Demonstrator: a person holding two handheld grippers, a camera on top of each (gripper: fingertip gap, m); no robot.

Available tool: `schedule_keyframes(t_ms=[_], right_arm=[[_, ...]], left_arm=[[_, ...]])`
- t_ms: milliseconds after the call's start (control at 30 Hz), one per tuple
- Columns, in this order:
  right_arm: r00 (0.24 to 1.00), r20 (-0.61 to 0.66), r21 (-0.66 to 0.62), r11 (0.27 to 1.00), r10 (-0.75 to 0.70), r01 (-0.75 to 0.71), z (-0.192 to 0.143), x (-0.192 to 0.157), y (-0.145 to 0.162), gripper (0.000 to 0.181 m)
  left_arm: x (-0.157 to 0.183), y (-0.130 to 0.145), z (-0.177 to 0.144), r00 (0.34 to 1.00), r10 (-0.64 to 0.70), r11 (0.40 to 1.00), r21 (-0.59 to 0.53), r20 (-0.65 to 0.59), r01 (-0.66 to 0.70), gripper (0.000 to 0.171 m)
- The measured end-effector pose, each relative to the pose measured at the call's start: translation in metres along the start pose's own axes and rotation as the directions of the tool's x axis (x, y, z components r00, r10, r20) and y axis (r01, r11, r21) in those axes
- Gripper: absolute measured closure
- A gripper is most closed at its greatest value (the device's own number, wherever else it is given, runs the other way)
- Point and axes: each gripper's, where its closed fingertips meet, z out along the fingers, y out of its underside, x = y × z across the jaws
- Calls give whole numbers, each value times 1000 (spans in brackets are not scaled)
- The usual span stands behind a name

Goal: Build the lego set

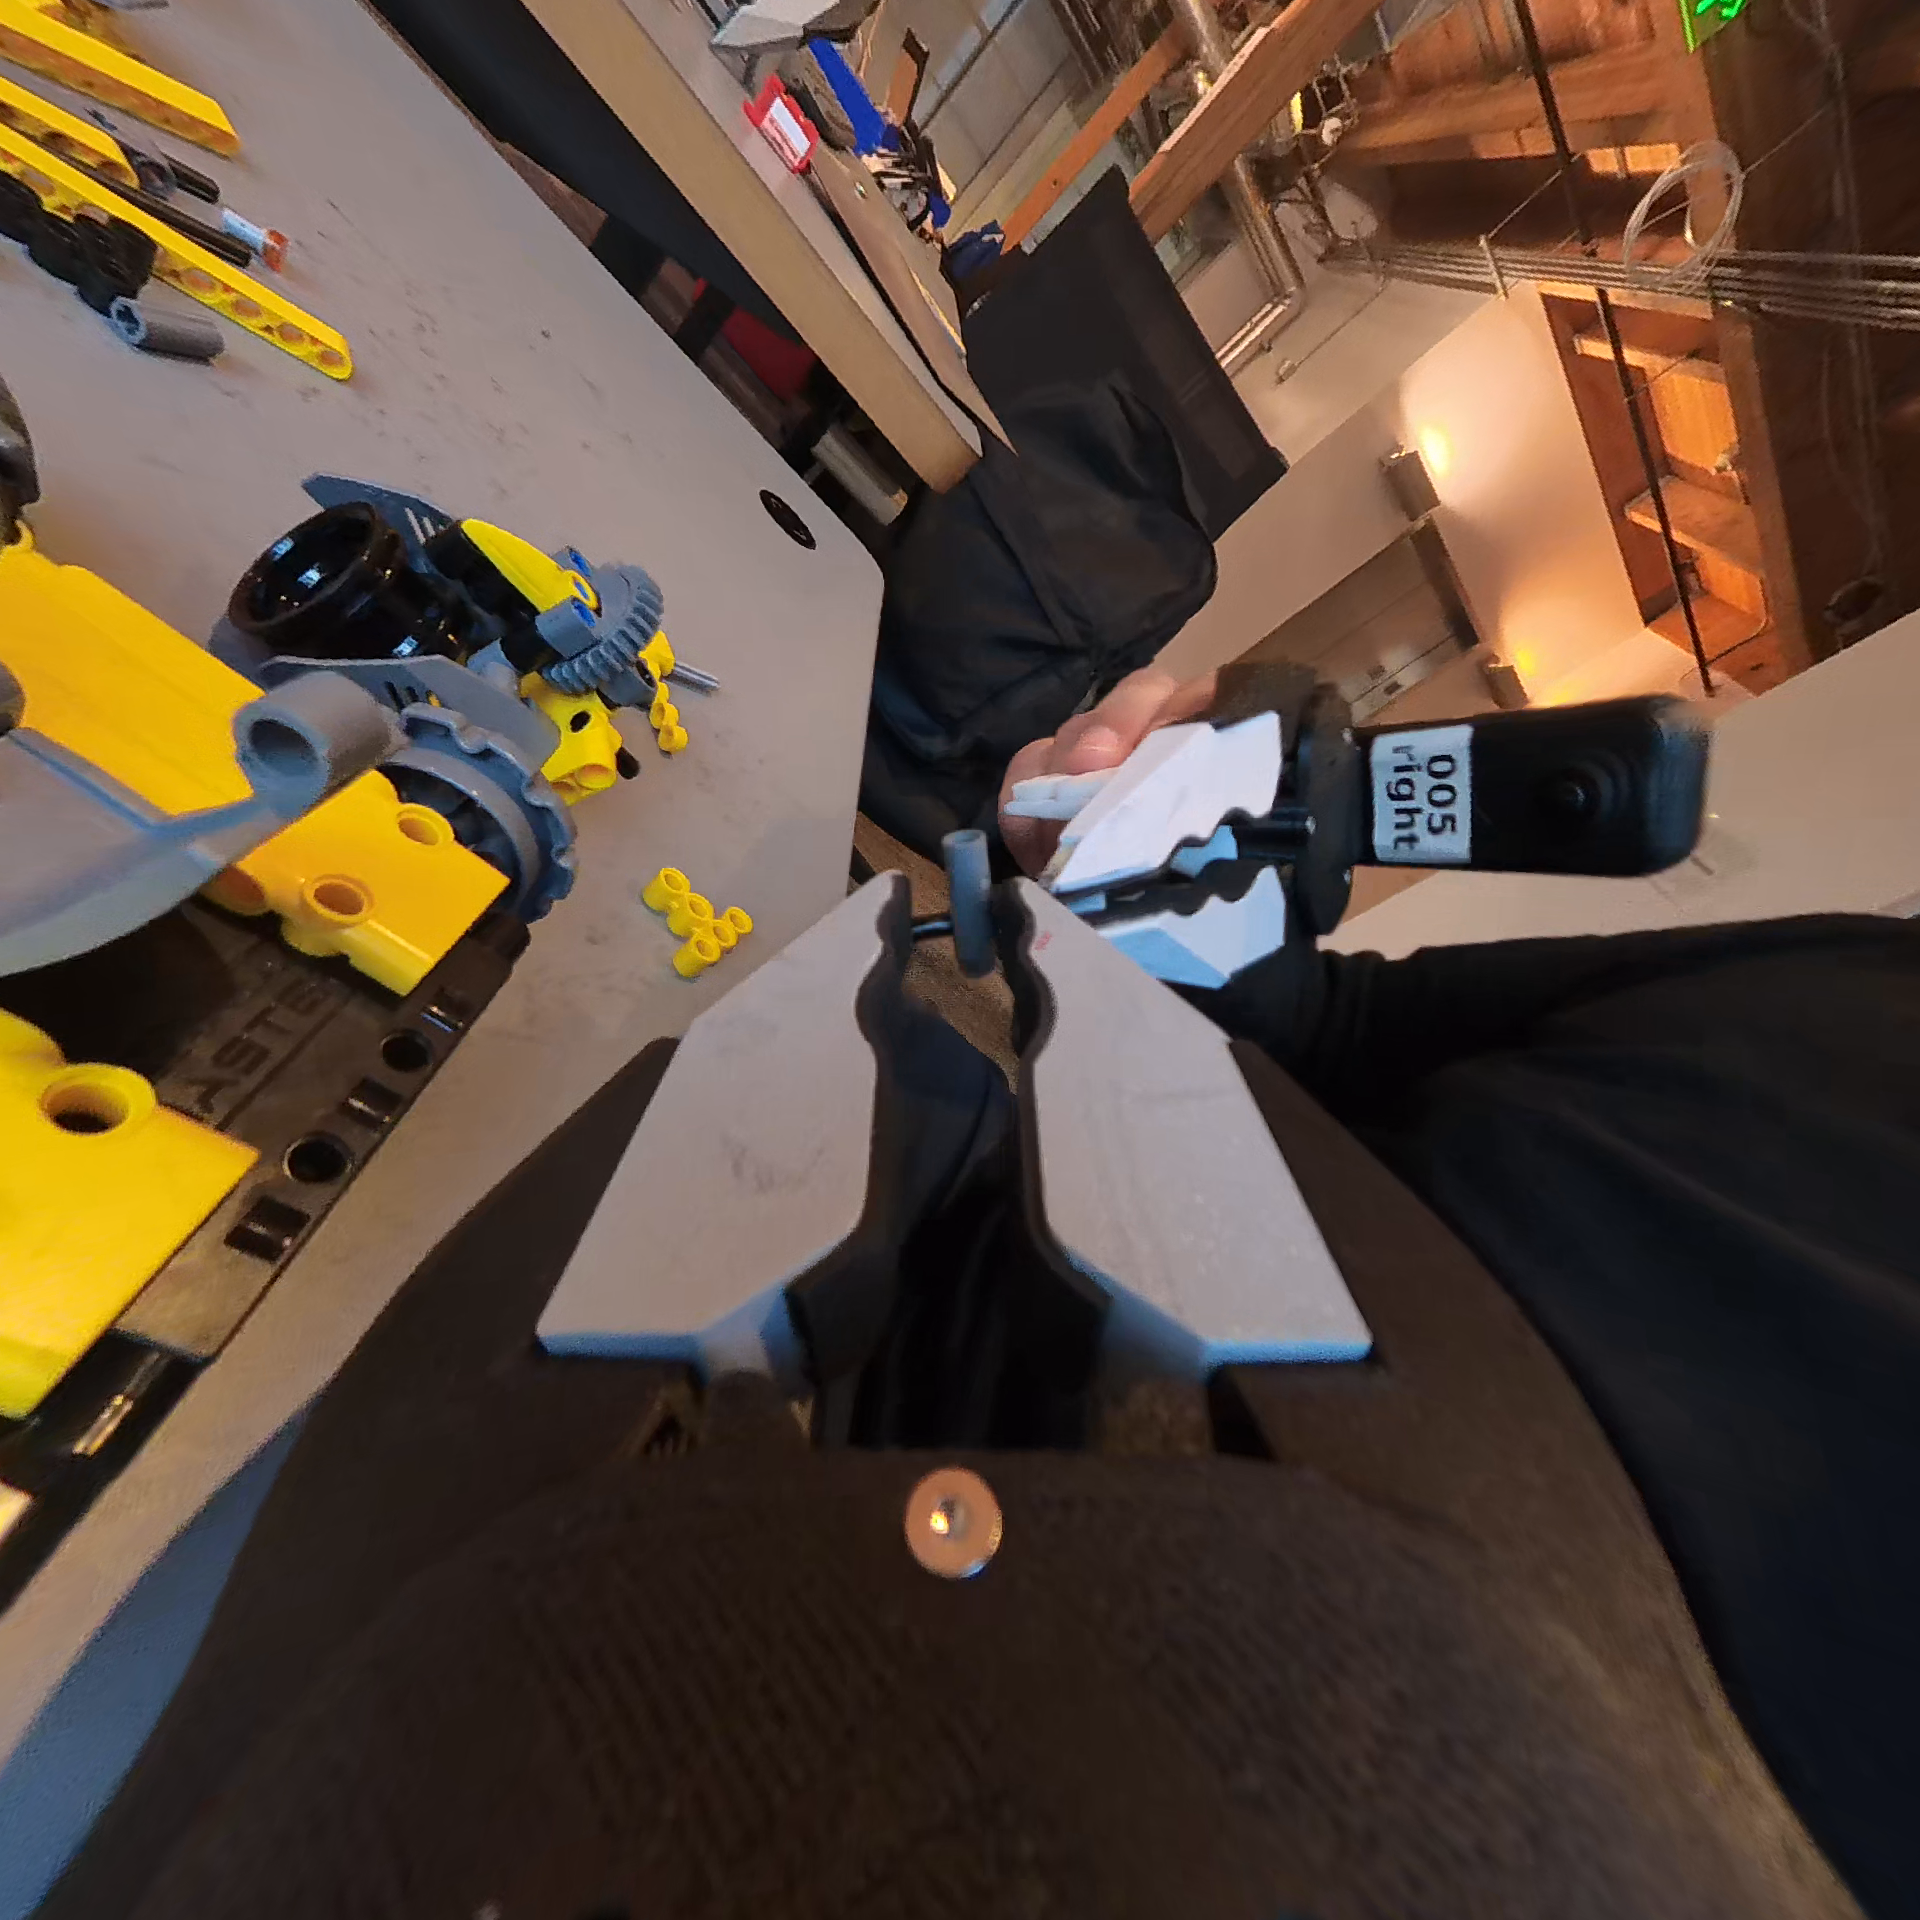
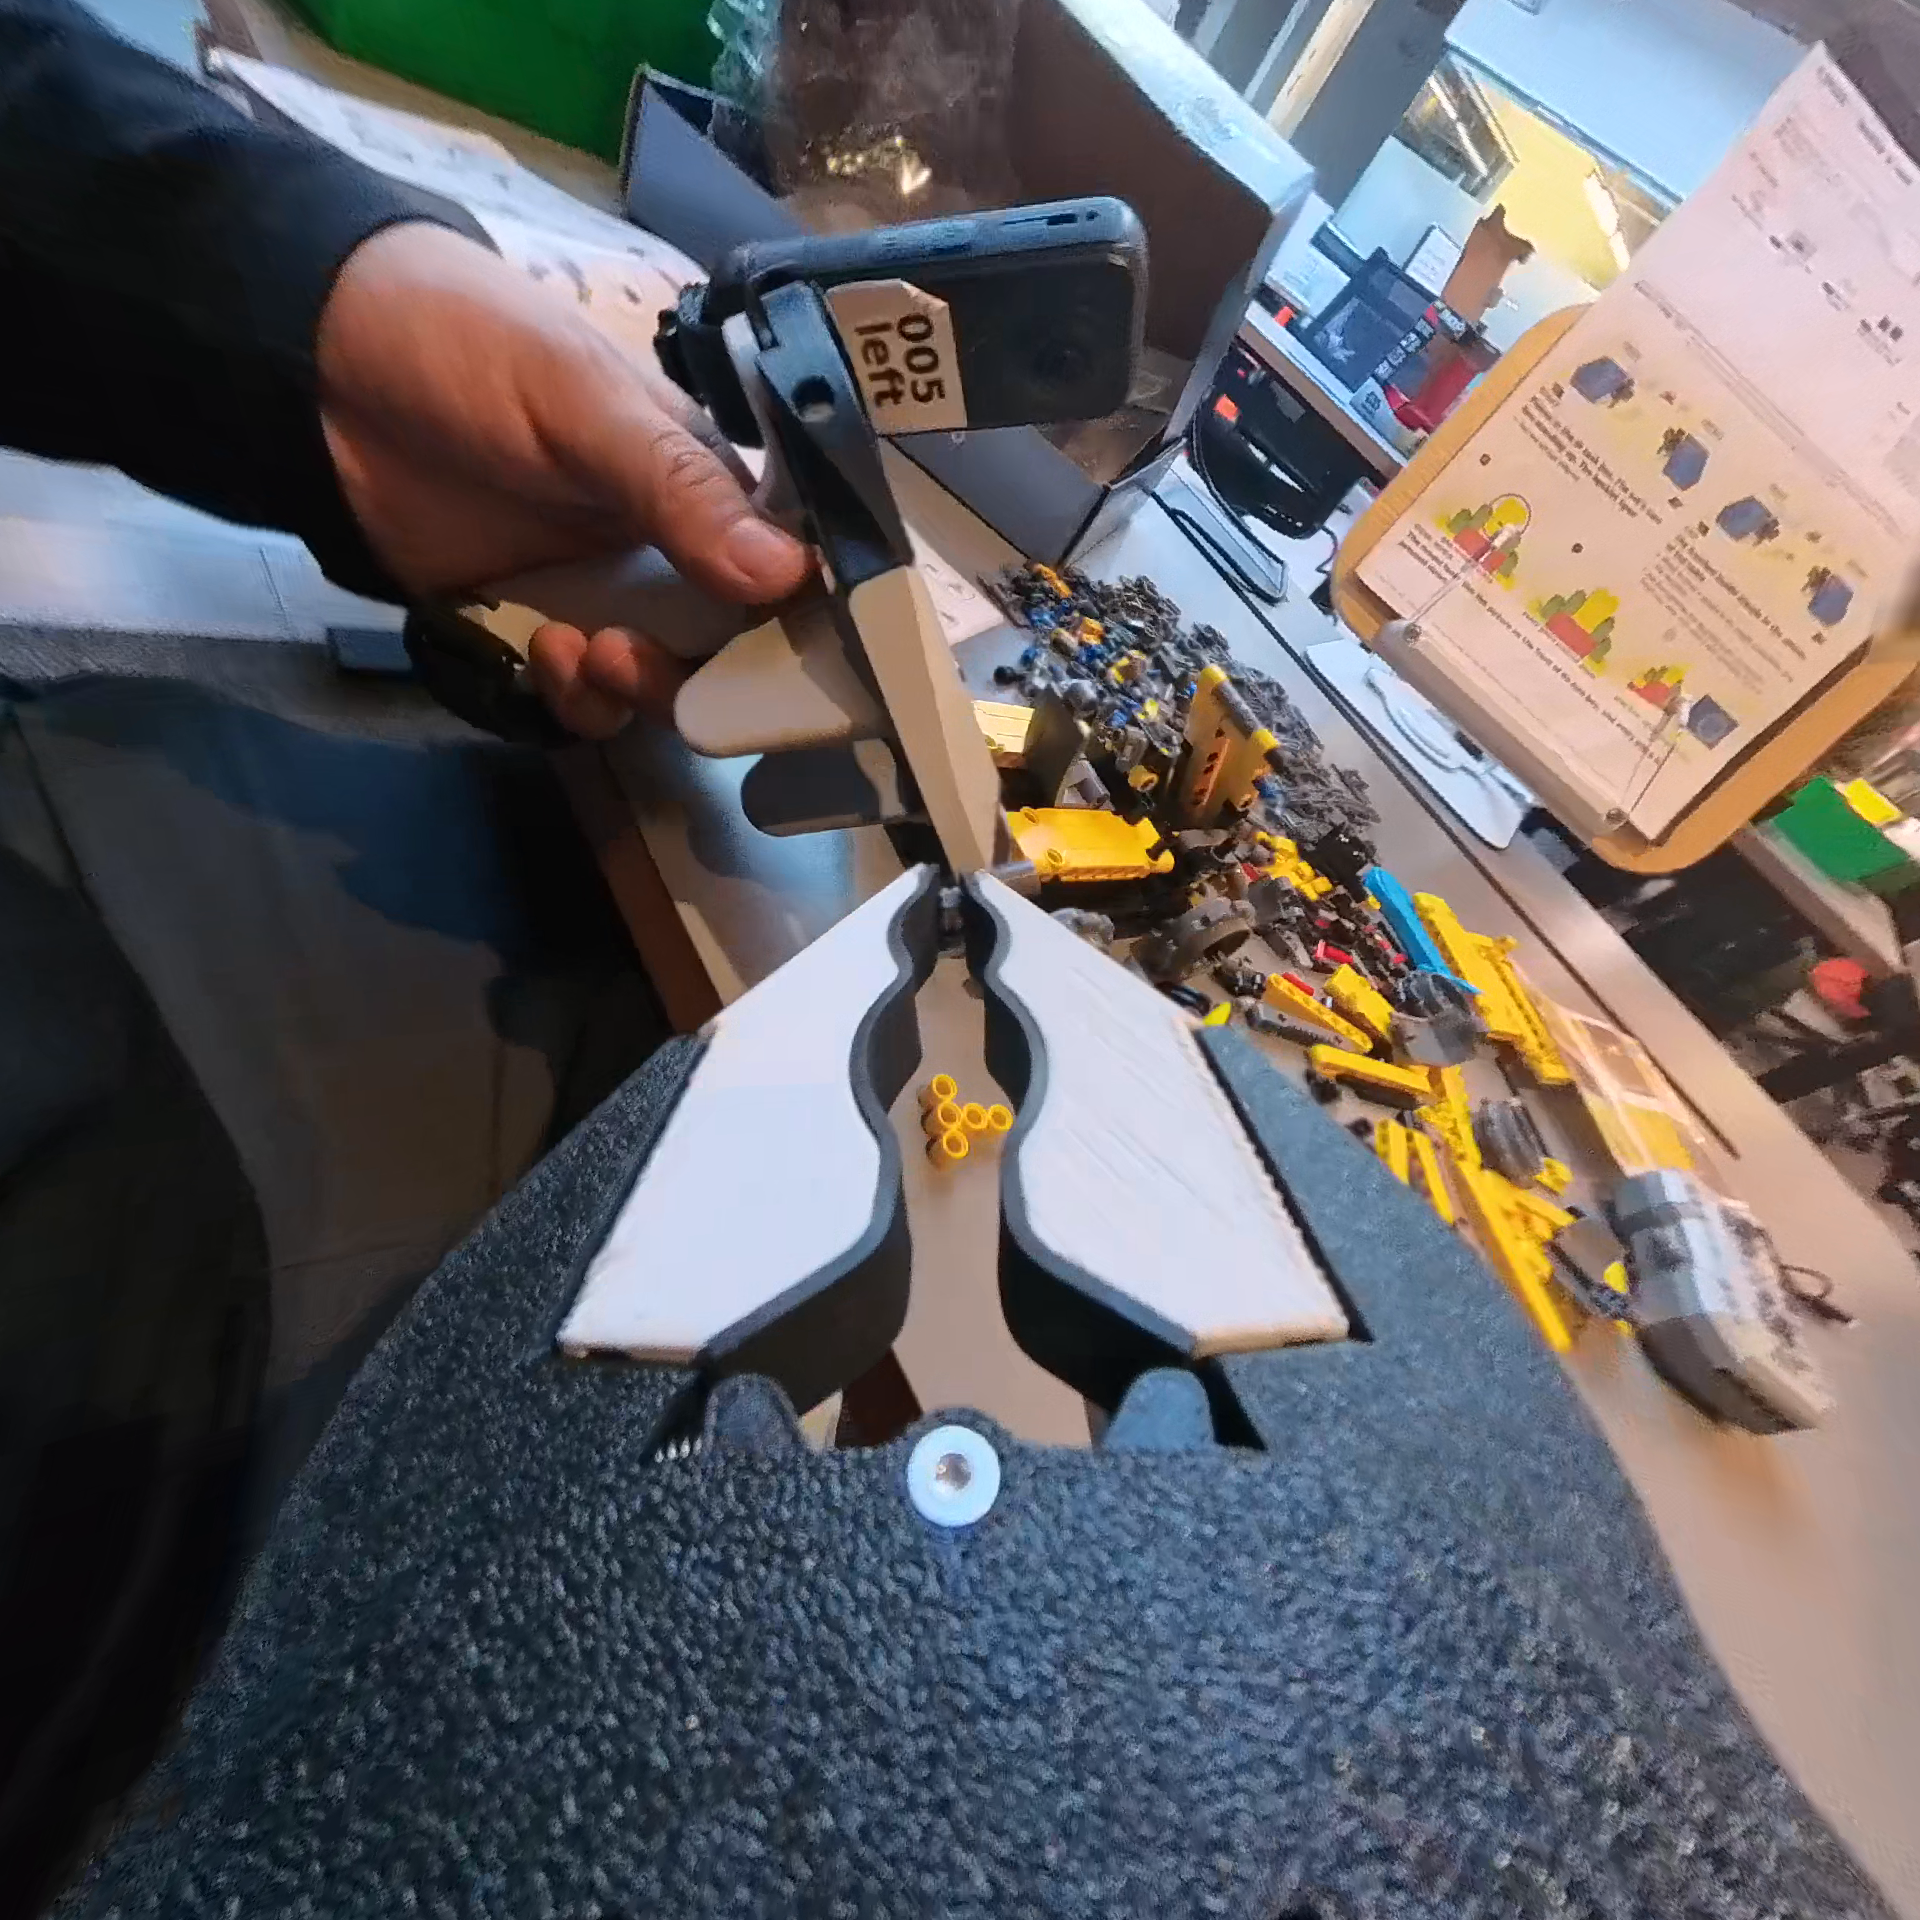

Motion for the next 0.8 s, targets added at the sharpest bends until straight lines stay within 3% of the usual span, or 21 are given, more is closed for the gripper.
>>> schedule_keyframes(t_ms=[300,400,533,800], right_arm=[[987,43,15,988,153,-154,-7,13,13,178],[977,35,-15,978,209,-209,-14,26,22,178],[922,77,-69,925,379,-374,-22,38,39,178],[905,104,-102,909,414,-404,-22,36,46,178]], left_arm=[[-6,-4,-8,998,44,999,-9,50,-43,151],[-6,6,-11,982,160,984,-93,101,-150,147],[-19,22,-13,911,349,926,-234,222,-298,146],[-29,33,5,843,459,869,-341,280,-360,149]])
